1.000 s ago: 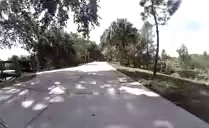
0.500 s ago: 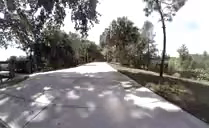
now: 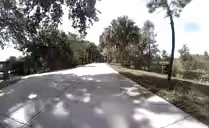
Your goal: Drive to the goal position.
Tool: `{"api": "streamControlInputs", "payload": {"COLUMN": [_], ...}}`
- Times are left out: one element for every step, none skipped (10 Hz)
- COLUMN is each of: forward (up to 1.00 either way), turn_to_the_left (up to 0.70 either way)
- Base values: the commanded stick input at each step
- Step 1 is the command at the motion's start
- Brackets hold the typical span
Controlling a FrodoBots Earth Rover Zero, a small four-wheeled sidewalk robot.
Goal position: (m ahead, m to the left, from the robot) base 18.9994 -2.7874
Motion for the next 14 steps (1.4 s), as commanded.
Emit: {"api": "streamControlInputs", "payload": {"forward": [0.85, 0.85, 0.85, 0.85, 0.85, 0.85, 0.85, 0.85, 0.85, 0.85, 0.85, 0.85, 0.85, 0.85], "turn_to_the_left": [0.0, 0.0, 0.0, 0.0, 0.0, 0.0, 0.0, 0.0, 0.0, 0.0, 0.0, 0.0, 0.0, 0.0]}}
